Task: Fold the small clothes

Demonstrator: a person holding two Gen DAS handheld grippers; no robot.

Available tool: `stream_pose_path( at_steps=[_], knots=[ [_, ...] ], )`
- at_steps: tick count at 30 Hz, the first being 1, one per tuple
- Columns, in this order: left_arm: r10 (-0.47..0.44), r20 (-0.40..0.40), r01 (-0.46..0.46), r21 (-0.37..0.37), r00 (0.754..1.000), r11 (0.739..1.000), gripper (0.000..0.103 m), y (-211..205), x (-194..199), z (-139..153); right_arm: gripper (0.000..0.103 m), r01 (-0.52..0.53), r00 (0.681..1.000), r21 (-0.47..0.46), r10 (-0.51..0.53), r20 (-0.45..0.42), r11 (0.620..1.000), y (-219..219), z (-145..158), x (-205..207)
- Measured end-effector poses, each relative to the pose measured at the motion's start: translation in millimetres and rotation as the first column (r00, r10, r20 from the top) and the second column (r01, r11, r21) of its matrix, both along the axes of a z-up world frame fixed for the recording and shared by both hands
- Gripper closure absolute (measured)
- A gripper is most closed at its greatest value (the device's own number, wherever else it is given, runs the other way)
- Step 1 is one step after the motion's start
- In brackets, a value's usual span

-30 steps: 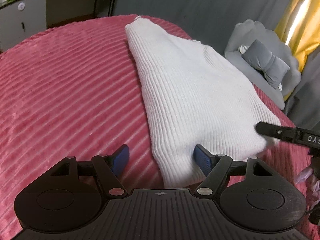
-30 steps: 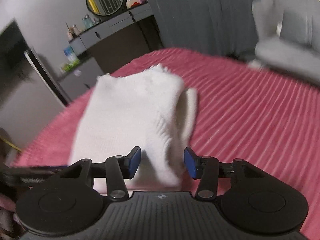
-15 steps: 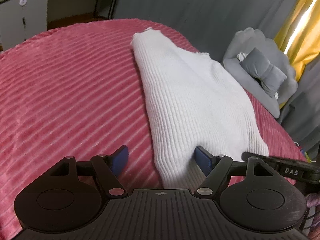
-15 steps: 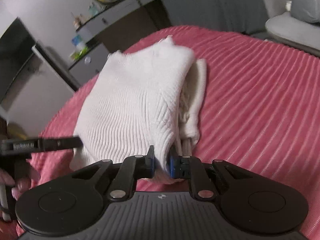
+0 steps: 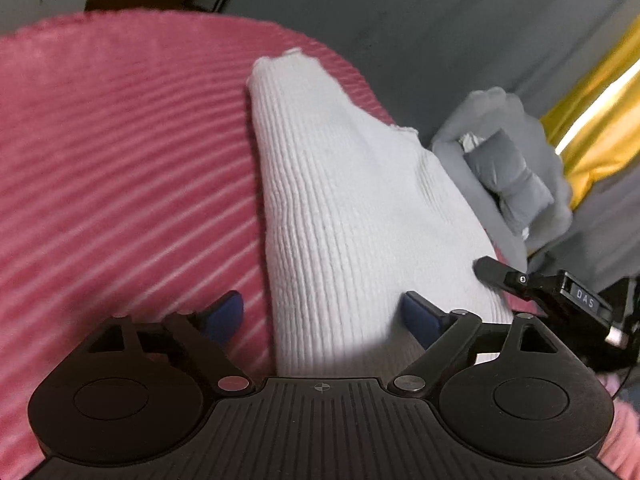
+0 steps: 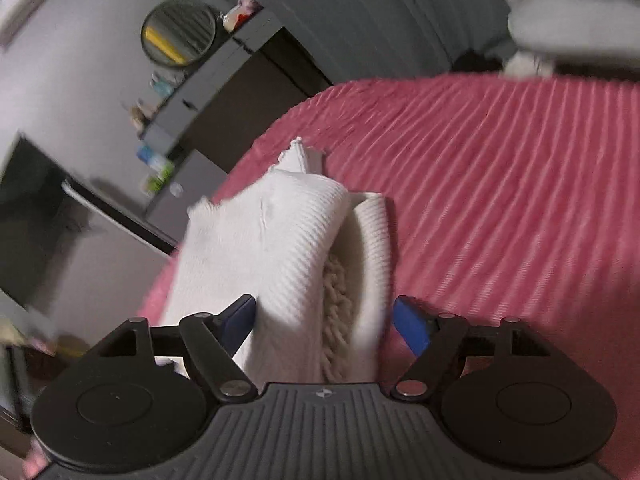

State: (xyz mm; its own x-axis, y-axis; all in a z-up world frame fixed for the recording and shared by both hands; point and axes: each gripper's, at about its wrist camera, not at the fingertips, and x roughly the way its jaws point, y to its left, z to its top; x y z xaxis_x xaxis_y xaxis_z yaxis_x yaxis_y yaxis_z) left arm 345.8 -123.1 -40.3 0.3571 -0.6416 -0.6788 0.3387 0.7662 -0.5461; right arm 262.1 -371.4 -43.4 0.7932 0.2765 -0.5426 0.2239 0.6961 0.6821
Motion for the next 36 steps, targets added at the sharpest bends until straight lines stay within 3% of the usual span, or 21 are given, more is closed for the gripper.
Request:
stream_pose_path(
  at_steps=[3,5,8,11,14,17,19,21,25,30,32,36],
  knots=[
    [0.001,0.032,0.0,-0.021,0.999,1.0,0.017,-6.2,6.5,-3.5,0.03,-0.013,1.0,0.03,0.012,0.017,0.999,2.0,-8.2,12.6],
    [-0.01,0.046,0.012,-0.036,0.999,0.999,0.028,-11.3,10.8,-4.4,0.049,-0.028,1.0,0.011,0.028,0.013,1.0,8.9,-9.7,20.6],
    [0.001,0.064,0.002,-0.053,0.998,0.999,0.049,-9.2,12.0,0.9,0.061,-0.04,0.999,-0.057,0.041,0.012,0.998,20.9,-2.1,27.9],
    [-0.013,0.141,0.017,-0.03,0.99,0.999,0.054,-5.7,4.3,20.9,0.064,-0.066,0.997,-0.145,0.071,0.03,0.987,34.8,14.9,32.2],
    [-0.003,0.21,0.004,-0.006,0.978,1.0,0.054,8.3,-0.4,42.3,0.065,-0.111,0.99,-0.17,0.125,0.072,0.979,48.7,32.8,37.2],
    [0.044,0.23,-0.052,0.027,0.972,0.998,0.053,33.2,-3.2,51.7,0.065,-0.156,0.98,-0.188,0.176,0.094,0.97,70.3,41.0,49.0],
    [0.04,0.236,-0.065,0.1,0.971,0.993,0.049,43.6,-5.9,48.6,0.059,-0.175,0.979,-0.167,0.189,0.069,0.97,79.7,39.1,54.2],
    [0.049,0.219,-0.089,0.179,0.975,0.98,0.048,52.6,-9.5,42.2,0.058,-0.162,0.985,-0.22,0.171,0.025,0.962,89.4,38.1,52.2],
    [0.068,0.25,-0.105,0.139,0.966,0.985,0.046,71.9,-24.7,48.4,0.059,-0.147,0.982,-0.411,0.181,0.045,0.9,112.9,57.1,26.9],
    [0.0,0.258,-0.053,0.2,0.966,0.978,0.04,60.4,-42.7,49.3,0.07,-0.16,0.962,-0.498,0.247,0.113,0.853,150.4,76.9,-1.2],
    [0.0,0.243,-0.062,0.249,0.97,0.966,0.035,57.8,-44.8,40.2,0.073,-0.216,0.951,-0.519,0.3,0.081,0.827,168.6,72.6,-1.3],
    [-0.006,0.247,-0.061,0.264,0.969,0.963,0.023,60.6,-44.6,27.7,0.082,-0.273,0.951,-0.648,0.299,-0.073,0.711,186.8,49.0,6.0]
  ],
)
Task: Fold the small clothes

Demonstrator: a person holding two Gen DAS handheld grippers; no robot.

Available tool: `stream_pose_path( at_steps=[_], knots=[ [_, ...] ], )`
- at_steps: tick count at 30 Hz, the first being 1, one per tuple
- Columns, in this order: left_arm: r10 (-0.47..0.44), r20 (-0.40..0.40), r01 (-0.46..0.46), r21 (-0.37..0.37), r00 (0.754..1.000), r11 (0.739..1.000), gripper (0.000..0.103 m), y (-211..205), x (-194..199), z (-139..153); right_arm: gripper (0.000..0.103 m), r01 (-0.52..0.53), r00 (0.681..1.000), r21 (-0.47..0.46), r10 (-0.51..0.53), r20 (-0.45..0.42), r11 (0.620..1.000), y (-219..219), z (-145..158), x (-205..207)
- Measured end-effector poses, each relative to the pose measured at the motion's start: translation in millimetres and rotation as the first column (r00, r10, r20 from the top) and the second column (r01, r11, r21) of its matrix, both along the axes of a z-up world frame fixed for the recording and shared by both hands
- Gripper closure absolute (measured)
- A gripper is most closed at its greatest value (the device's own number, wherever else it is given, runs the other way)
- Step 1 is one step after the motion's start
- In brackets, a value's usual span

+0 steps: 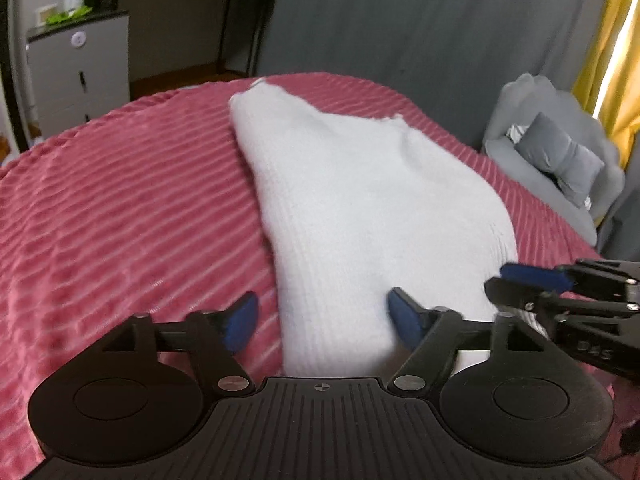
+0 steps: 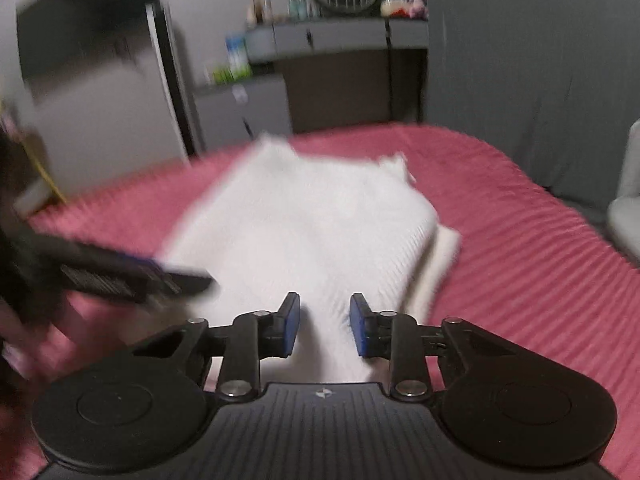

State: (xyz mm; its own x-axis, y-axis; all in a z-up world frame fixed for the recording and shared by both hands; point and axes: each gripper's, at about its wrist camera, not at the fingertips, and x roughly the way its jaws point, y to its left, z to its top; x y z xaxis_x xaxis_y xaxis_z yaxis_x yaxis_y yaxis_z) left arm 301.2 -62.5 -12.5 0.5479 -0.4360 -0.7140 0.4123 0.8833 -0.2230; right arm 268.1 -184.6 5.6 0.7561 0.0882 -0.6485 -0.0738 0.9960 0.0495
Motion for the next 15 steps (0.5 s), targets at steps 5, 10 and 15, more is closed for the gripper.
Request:
stream_pose_path(
  at_steps=[5,10,15],
  knots=[
    [0.041,0.017,-0.04,-0.062,0.999,0.997,0.032,16.9,0.4,19.7,0.083,0.017,0.999,0.042,-0.015,-0.03,0.999,-10.3,1.2,4.1],
    [0.057,0.109,-0.053,-0.041,0.992,0.998,0.029,-7.2,17.9,36.6,0.082,0.081,0.995,0.007,-0.081,0.063,0.997,-2.9,22.9,29.6],
    [0.122,0.057,-0.126,0.062,0.991,0.99,0.017,-23.6,41.6,-5.0,0.081,0.117,0.993,-0.079,-0.115,0.029,0.99,3.0,-12.5,72.2]
  ],
)
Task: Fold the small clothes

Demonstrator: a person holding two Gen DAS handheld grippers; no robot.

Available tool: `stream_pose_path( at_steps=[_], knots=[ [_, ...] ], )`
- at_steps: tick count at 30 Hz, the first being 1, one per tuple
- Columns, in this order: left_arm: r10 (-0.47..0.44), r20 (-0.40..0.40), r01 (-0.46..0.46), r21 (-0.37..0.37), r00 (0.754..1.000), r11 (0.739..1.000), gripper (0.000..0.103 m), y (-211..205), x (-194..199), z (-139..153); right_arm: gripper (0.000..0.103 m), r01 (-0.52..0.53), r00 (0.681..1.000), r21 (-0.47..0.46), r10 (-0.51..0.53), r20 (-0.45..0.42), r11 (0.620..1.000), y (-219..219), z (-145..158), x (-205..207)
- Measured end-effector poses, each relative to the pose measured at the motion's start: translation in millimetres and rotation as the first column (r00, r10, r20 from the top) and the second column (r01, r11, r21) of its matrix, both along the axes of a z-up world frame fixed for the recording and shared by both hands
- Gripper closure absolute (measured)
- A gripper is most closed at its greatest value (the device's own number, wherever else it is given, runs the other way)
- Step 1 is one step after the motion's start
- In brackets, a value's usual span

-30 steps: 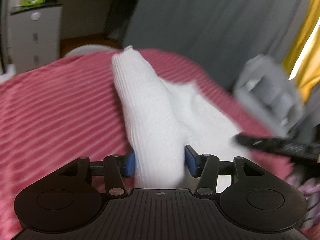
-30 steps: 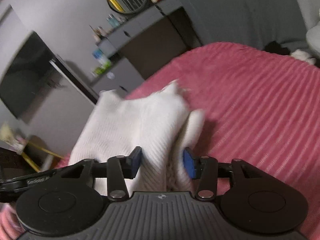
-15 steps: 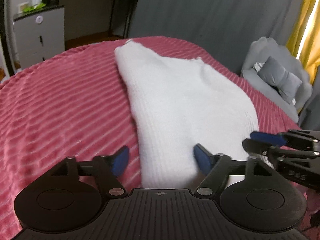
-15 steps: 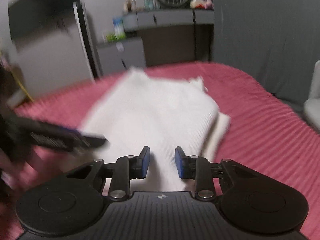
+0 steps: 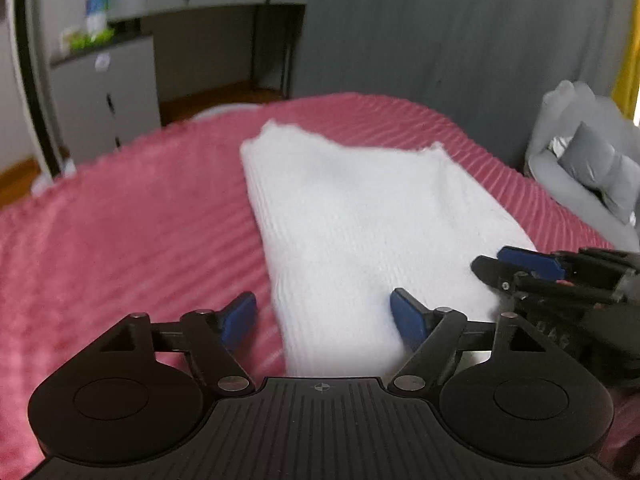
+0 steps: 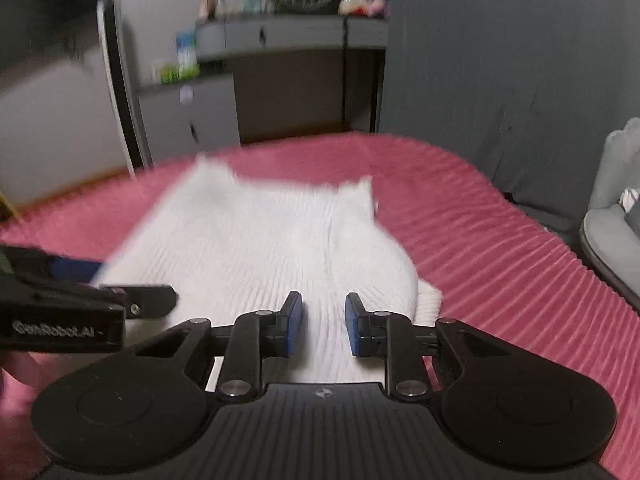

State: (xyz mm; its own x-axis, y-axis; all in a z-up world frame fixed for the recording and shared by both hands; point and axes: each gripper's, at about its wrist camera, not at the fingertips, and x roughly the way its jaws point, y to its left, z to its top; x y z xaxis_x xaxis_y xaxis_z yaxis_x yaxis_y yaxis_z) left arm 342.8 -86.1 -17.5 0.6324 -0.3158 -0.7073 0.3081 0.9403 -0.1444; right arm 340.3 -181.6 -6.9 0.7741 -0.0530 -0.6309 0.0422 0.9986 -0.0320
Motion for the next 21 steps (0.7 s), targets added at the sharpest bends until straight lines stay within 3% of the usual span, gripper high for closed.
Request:
stream_pose_path(
  at_steps=[2,5,9,14,17,21],
  knots=[
    [0.027,0.039,-0.027,0.0,0.999,1.0,0.012,1.3,-3.1,-7.8,0.081,-0.021,0.999,-0.047,0.022,0.035,0.999,3.9,-9.6,-2.1],
    [0.017,0.08,-0.019,0.018,0.997,1.0,0.007,0.4,-6.0,-12.6,0.081,-0.016,0.998,-0.006,0.016,0.063,1.0,-2.6,-14.8,-4.1],
    [0.049,0.036,-0.049,-0.009,0.998,0.999,0.011,6.8,-12.7,-1.4,0.08,-0.001,0.998,-0.018,0.002,0.066,1.0,3.9,-5.7,-11.1],
    [0.013,0.013,-0.013,0.001,1.0,1.0,0.013,13.5,-51.7,16.2,0.068,0.006,0.998,0.103,-0.012,0.059,0.995,7.8,22.3,-63.1],
    [0.01,0.01,-0.01,0.018,1.0,1.0,0.013,13.2,-62.6,13.9,0.068,-0.005,0.999,0.06,0.003,0.032,0.998,14.1,14.9,-93.1],
    [0.024,-0.02,-0.024,0.011,0.999,1.0,0.013,15.1,-66.7,18.2,0.068,0.027,1.0,0.004,-0.027,-0.01,1.0,13.3,3.9,-102.1]
  ],
)
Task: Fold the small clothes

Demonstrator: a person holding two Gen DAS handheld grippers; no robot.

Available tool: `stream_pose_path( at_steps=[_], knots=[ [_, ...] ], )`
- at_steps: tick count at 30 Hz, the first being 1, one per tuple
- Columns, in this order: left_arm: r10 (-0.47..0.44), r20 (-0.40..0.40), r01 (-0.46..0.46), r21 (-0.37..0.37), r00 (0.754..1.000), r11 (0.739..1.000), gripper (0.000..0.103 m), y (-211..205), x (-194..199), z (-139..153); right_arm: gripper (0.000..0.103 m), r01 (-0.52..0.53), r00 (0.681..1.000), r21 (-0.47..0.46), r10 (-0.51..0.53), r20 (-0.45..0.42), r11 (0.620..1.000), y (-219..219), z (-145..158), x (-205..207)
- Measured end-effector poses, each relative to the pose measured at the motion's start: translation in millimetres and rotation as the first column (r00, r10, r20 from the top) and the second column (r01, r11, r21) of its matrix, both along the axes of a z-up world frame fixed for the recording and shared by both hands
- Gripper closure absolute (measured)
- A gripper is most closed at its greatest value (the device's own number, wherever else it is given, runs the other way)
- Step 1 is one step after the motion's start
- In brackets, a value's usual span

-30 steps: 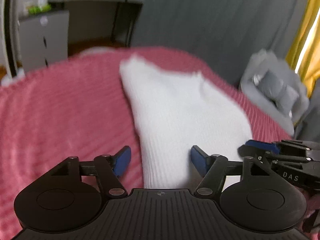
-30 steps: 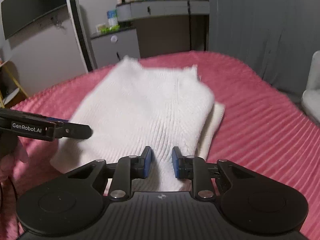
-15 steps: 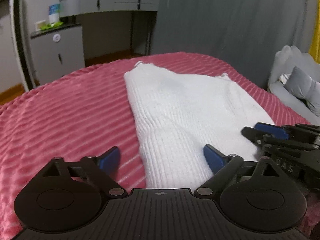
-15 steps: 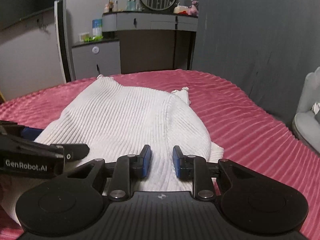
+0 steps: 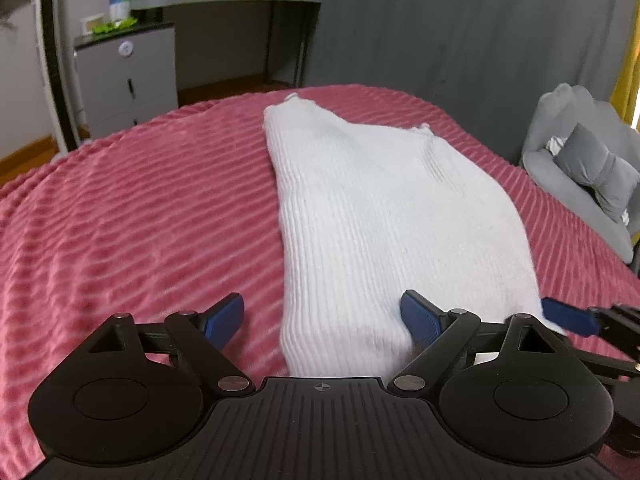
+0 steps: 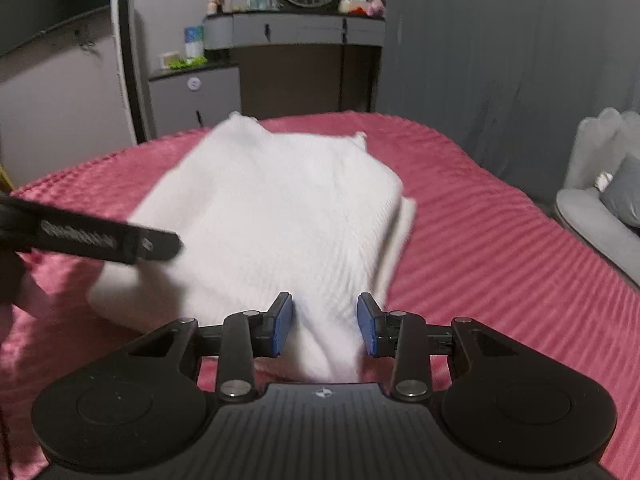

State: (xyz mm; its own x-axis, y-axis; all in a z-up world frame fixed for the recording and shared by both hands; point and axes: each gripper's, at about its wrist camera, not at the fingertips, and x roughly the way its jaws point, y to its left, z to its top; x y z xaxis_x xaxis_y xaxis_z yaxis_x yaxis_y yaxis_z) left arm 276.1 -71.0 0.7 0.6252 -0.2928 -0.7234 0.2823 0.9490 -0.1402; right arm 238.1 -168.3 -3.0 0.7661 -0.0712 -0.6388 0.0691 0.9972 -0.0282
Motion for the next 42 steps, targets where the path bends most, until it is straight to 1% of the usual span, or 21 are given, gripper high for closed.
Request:
stream_pose_path(
  at_steps=[2,3,4,5,9,13,16,19,20,22,24,25,26,28,30,31,32,34,37,40,42],
  knots=[
    [-0.008,0.008,0.008,0.031,1.0,0.999,0.013,-2.2,-4.9,1.5,0.068,0.017,0.999,0.007,-0.016,-0.038,1.0,-4.3,-3.5,4.2],
    [-0.017,0.006,0.017,0.047,1.0,0.999,0.013,-3.6,-4.5,1.2,0.068,0.03,0.998,0.034,-0.028,-0.062,0.999,-8.1,-6.4,6.7],
    [-0.021,0.005,0.021,0.06,1.0,0.998,0.013,-4.3,-5.9,1.0,0.068,0.04,0.997,0.061,-0.036,-0.07,0.997,-11.1,-8.4,7.6],
    [-0.022,0.003,0.022,0.064,1.0,0.998,0.013,-4.3,-6.1,0.8,0.068,0.041,0.997,0.063,-0.036,-0.071,0.997,-11.7,-8.5,8.2],
    [-0.016,-0.014,0.017,0.083,1.0,0.996,0.012,-5.8,-4.7,-1.5,0.067,0.023,0.996,0.015,-0.022,-0.085,1.0,-4.9,-7.7,9.6],
    [-0.012,-0.029,0.015,0.107,0.999,0.994,0.012,-8.5,-7.8,-2.6,0.06,0.015,0.99,0.005,-0.014,-0.137,1.0,-4.9,-9.8,10.6],
    [-0.015,-0.064,0.024,0.137,0.998,0.99,0.011,-11.6,-7.0,-5.5,0.053,0.013,0.986,-0.008,-0.014,-0.165,1.0,-6.8,-7.4,11.0],
    [-0.019,-0.099,0.035,0.158,0.995,0.987,0.01,-9.4,-7.6,-3.8,0.046,0.007,0.974,-0.043,-0.016,-0.224,0.999,-4.6,-4.3,10.1],
    [-0.017,-0.096,0.034,0.176,0.995,0.984,0.01,-9.5,-9.9,-0.9,0.043,0.01,0.966,-0.049,-0.023,-0.259,0.999,-4.1,-3.9,8.8],
    [-0.036,-0.095,0.058,0.23,0.995,0.972,0.009,-13.0,-17.0,4.2,0.043,0.017,0.934,-0.038,-0.03,-0.355,0.999,-4.6,-8.5,4.6],
    [-0.076,-0.121,0.11,0.303,0.99,0.947,0.01,-17.0,-25.9,8.0,0.04,0.038,0.923,-0.016,-0.042,-0.384,0.999,-5.9,-12.3,-9.2],
    [-0.099,-0.132,0.137,0.327,0.986,0.935,0.01,-17.6,-30.4,11.2,0.034,0.044,0.921,0.001,-0.041,-0.388,0.999,-6.2,-12.1,-17.1],
    [-0.127,-0.136,0.168,0.345,0.982,0.924,0.009,-17.0,-36.0,17.4,0.029,0.051,0.92,0.023,-0.038,-0.391,0.998,-6.5,-10.8,-25.4],
    [-0.152,-0.127,0.189,0.366,0.98,0.911,0.008,-12.2,-45.1,35.4,0.023,0.056,0.919,0.069,-0.024,-0.393,0.996,-6.7,-4.7,-39.8],
    [-0.139,-0.127,0.177,0.361,0.982,0.916,0.006,-3.7,-50.9,58.9,0.017,0.067,0.926,0.103,-0.023,-0.376,0.992,-7.0,4.5,-51.8],
    [-0.121,-0.13,0.16,0.358,0.984,0.92,0.006,0.2,-53.3,69.7,0.012,0.074,0.93,0.114,-0.027,-0.367,0.991,-6.5,10.2,-56.0],
    [-0.104,-0.137,0.147,0.351,0.985,0.925,0.004,5.3,-56.9,82.1,0.004,0.085,0.932,0.121,-0.036,-0.36,0.989,-5.7,16.3,-59.8],
    [-0.099,-0.158,0.148,0.337,0.982,0.93,0.002,14.1,-66.7,103.8,0.004,0.107,0.933,0.133,-0.053,-0.356,0.985,-3.2,28.9,-64.7],
    [-0.117,-0.185,0.176,0.347,0.976,0.921,0.0,26.5,-87.2,131.4,0.004,0.113,0.936,0.168,-0.048,-0.349,0.979,4.0,46.0,-71.0],
    [-0.125,-0.188,0.185,0.35,0.974,0.918,0.0,33.4,-103.3,144.3,0.004,0.131,0.935,0.167,-0.066,-0.348,0.977,12.0,59.7,-72.8],
    [-0.104,-0.168,0.157,0.346,0.98,0.925,0.0,38.1,-110.6,144.8,0.004,0.12,0.946,0.162,-0.063,-0.318,0.98,21.7,69.3,-78.0]
  ],
)
